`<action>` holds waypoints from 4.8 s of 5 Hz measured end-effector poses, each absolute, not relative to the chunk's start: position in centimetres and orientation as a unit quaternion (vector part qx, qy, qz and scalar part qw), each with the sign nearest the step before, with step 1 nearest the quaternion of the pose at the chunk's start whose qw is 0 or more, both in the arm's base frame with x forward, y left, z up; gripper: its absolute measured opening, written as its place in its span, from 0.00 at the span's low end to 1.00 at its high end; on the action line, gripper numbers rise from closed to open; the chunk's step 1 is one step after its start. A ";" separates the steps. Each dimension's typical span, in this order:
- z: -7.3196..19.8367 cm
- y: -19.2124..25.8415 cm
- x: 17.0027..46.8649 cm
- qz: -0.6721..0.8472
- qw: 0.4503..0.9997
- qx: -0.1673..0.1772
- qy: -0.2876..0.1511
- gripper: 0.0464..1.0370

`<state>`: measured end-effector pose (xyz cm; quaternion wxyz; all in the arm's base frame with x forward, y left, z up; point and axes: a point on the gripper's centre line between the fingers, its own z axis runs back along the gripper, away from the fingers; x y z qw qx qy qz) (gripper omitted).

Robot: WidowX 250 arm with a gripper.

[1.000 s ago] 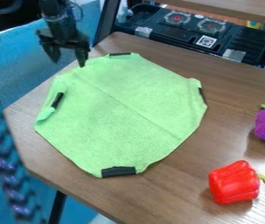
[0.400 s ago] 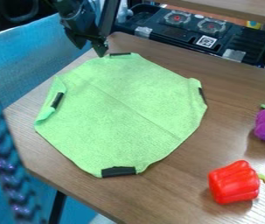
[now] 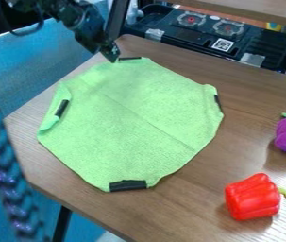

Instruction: Fold the cloth from top left to bottom right

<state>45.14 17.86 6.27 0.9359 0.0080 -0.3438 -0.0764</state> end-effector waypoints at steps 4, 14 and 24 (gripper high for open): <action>6.2 18.8 47.8 -0.058 0.934 -0.001 -0.352 0.96; 2.9 16.5 49.5 -0.043 0.939 -0.012 -0.341 0.02; 9.3 2.1 31.2 -0.244 0.883 -0.011 -0.401 0.00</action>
